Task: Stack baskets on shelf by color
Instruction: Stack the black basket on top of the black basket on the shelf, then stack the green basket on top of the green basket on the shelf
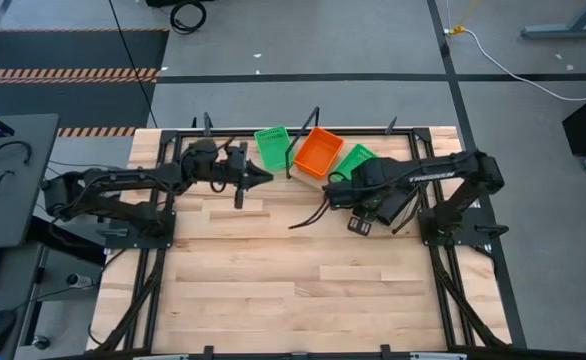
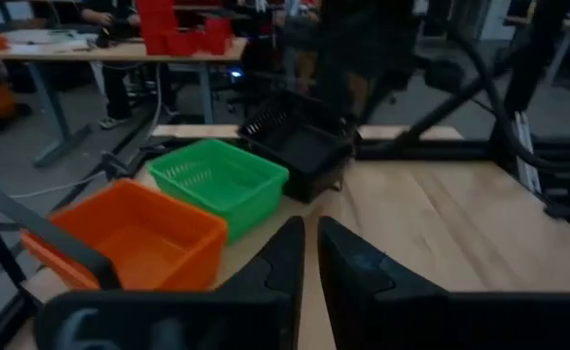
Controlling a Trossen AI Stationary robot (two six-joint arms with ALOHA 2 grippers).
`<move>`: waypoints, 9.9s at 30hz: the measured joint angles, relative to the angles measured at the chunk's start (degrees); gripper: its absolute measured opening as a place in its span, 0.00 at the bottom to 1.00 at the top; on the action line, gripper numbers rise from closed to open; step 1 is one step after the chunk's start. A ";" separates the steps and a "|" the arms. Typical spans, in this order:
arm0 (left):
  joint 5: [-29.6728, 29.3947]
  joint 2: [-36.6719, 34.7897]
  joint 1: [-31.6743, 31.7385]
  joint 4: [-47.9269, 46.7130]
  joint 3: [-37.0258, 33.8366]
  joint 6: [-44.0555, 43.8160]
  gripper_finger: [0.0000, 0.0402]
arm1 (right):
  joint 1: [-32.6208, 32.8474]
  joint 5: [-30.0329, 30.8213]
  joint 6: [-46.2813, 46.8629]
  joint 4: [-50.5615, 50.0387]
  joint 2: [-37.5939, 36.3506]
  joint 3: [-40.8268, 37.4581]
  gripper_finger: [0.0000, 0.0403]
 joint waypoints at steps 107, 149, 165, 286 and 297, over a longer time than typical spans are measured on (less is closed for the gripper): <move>-1.53 0.08 -8.44 10.45 -10.44 1.31 0.13 | 7.61 8.60 18.32 2.59 -5.87 -15.33 0.04; -2.05 0.08 -8.45 9.83 -10.42 1.31 0.14 | 18.25 17.71 23.71 10.26 -6.48 -16.87 0.31; -2.38 0.10 -8.74 8.67 -10.42 1.17 0.15 | 19.05 11.32 22.25 27.05 -4.31 -16.79 0.30; -38.26 26.05 -2.82 -21.30 13.06 14.06 0.59 | 30.05 65.65 38.58 41.03 -1.19 -36.00 0.30; -40.05 30.96 1.33 -17.05 13.03 17.36 0.54 | 29.38 68.33 35.03 41.11 -1.19 -36.00 0.30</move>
